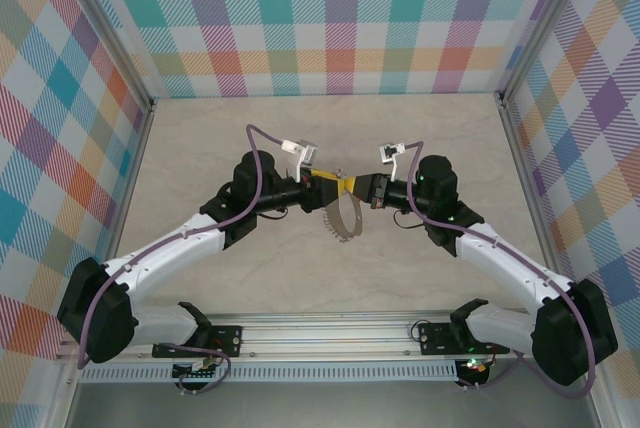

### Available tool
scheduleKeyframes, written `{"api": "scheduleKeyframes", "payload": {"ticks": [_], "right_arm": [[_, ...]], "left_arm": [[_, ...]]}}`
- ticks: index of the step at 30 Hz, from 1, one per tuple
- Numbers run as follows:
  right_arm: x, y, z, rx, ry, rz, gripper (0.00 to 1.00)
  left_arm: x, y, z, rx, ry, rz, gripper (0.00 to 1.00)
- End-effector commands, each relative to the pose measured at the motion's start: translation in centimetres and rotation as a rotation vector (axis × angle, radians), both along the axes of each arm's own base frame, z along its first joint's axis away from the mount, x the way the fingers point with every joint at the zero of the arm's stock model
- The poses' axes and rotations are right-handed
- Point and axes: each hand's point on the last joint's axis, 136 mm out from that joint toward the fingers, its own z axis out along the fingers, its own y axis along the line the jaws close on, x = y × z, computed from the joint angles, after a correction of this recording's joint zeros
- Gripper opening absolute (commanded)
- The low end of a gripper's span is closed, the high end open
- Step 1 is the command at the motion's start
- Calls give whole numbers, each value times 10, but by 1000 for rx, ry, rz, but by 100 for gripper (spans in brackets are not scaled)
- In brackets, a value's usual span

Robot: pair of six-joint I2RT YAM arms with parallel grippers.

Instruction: Put the keys on the keyring

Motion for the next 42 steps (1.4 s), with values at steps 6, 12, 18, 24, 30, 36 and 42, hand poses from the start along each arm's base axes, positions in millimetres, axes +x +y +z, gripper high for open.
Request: {"api": "scheduleKeyframes", "payload": {"ticks": [6,12,18,24,30,36,42], "right_arm": [[-5,2,27,46,-60,15,0],[-4,2,26,45,-57,11,0],[-4,3,26,47,-52,14,0],[-5,3,27,52,-51,21,0],[-5,4,27,51,-49,22,0],[-4,4,26,51,-43,22,0],[-3,3,27,49,-45,16,0]], "left_arm": [[3,-8,16,-26,-49,-15,30],[-1,-10,12,-23,-41,-28,26],[-2,-12,8,-19,-37,-32,27],[-3,-19,5,-15,-32,-49,22],[-3,-24,1,-4,-27,-54,16],[-2,-27,3,-7,-30,-55,3],[-3,-33,7,-30,-34,-72,0]]}}
